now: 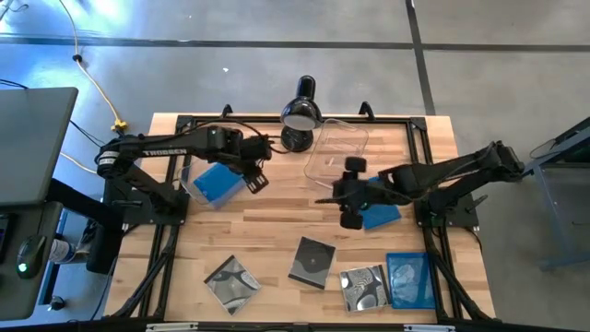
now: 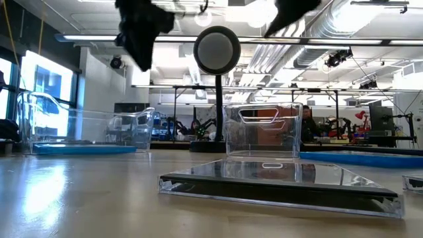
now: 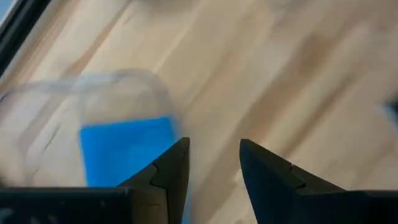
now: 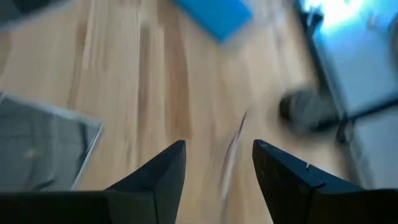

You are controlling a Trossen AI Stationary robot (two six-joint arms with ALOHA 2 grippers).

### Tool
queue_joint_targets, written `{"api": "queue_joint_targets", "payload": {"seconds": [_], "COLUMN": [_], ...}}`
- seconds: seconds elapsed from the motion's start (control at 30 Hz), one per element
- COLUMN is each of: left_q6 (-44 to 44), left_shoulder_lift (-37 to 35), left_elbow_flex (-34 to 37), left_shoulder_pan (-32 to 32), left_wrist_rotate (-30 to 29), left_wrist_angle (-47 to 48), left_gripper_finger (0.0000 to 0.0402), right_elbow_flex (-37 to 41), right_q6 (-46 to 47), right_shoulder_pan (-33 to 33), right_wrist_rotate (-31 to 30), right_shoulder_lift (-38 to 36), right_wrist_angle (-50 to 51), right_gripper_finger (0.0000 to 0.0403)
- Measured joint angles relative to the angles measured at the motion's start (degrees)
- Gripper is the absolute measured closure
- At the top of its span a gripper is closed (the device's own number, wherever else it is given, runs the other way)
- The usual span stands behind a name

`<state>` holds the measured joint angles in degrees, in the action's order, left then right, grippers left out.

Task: Pick & place jewel cases by type
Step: Put the top blue CD case into the left transparent bin

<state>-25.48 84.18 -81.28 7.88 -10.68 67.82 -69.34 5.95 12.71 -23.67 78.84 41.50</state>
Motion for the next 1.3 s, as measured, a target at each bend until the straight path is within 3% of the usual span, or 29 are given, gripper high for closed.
{"api": "queue_joint_targets", "payload": {"seconds": [0.23, 0.43, 0.57, 0.87, 1.3], "left_q6": [13.33, 11.86, 11.19, 10.20, 10.20], "left_shoulder_lift": [0.48, 2.34, 3.93, 5.77, 5.77], "left_elbow_flex": [1.23, 4.81, 6.39, 7.31, 7.28], "left_shoulder_pan": [-9.15, -13.68, -13.48, -13.53, -13.53], "left_wrist_rotate": [0.31, -12.65, -12.76, -11.95, -12.63], "left_wrist_angle": [-17.82, -23.77, -23.37, -21.77, -21.25], "left_gripper_finger": [0.0263, 0.0263, 0.0263, 0.0263, 0.0263], "right_elbow_flex": [4.96, 16.18, 22.78, 29.89, 34.66], "right_q6": [22.88, 34.68, 41.31, 36.85, 36.03], "right_shoulder_pan": [3.42, 2.84, -0.81, -5.79, -0.47], "right_wrist_rotate": [-0.28, 1.39, 2.44, 10.47, 17.67], "right_shoulder_lift": [1.06, 0.23, 0.13, 0.06, -0.04], "right_wrist_angle": [14.06, 14.74, 13.68, 9.09, -4.13], "right_gripper_finger": [0.0220, 0.0220, 0.0220, 0.0220, 0.0220]}}
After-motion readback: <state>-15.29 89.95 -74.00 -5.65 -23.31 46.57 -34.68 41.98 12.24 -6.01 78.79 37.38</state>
